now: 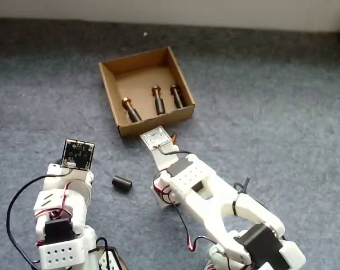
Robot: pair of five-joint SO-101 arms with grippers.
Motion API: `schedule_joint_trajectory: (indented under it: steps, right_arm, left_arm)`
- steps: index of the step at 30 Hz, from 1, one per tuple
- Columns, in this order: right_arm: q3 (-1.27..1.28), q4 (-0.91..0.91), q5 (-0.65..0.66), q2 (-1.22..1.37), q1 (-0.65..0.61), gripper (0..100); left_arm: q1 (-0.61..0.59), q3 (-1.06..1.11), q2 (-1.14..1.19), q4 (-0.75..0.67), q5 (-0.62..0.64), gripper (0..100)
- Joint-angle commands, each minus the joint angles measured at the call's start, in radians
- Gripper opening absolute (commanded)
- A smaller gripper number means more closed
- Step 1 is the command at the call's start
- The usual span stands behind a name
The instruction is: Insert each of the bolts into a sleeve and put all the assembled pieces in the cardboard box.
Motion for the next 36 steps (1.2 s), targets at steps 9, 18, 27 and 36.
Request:
schedule_joint_trajectory:
  steps: [9, 18, 27, 36]
  right_arm:
    - [-0.008, 0.122, 0.005, -0.004, 0.007, 15.4]
    - [-0.005, 0.119, 0.011, -0.012, 0.004, 5.6]
    - [-0.081, 0.196, 0.008, -0.105, 0.036, 0.4]
    - [-0.077, 0.166, 0.006, -0.456, 0.24, 0.4]
  left_arm:
    - [-0.005, -0.025, -0.004, -0.018, -0.006, 1]
    - [-0.005, -0.025, -0.004, -0.018, -0.006, 1]
    - [-0.005, -0.025, -0.004, -0.018, -0.006, 1]
    - [-0.002, -0.025, -0.004, -0.014, -0.006, 1]
